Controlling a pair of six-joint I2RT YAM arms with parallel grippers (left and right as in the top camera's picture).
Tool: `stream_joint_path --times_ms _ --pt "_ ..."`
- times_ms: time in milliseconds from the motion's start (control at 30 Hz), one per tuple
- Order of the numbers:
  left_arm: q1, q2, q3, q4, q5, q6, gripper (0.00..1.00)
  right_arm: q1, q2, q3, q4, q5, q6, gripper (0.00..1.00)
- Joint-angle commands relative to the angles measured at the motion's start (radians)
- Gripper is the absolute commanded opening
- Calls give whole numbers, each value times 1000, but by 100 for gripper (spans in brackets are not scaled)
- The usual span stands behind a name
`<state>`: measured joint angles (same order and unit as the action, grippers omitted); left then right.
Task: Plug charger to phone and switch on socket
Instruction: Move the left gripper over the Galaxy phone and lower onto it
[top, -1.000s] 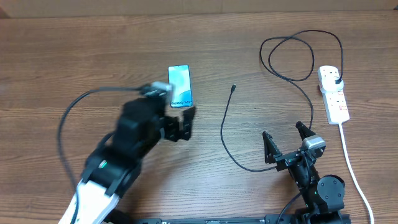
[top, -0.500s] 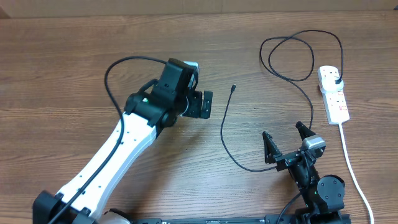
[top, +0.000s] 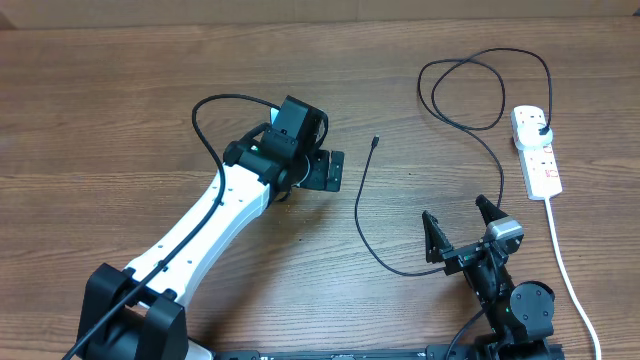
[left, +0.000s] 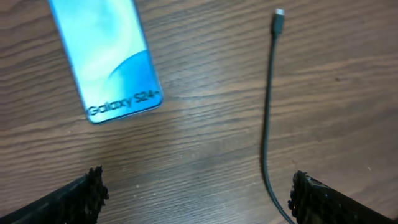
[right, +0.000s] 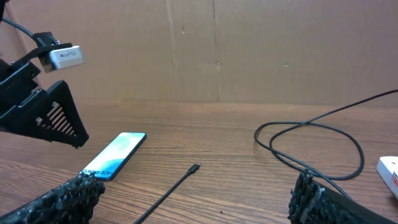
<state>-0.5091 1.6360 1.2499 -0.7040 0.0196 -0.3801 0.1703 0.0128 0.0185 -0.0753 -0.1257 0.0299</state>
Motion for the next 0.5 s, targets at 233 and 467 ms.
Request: stream_joint_path --times_ms 233,467 --pt "41 48 105 -92 -113 -170 100 -2 -10 -10 3 2 2 100" --pt "90 203 301 -224 -108 -170 100 -2 -10 -10 3 2 2 100"
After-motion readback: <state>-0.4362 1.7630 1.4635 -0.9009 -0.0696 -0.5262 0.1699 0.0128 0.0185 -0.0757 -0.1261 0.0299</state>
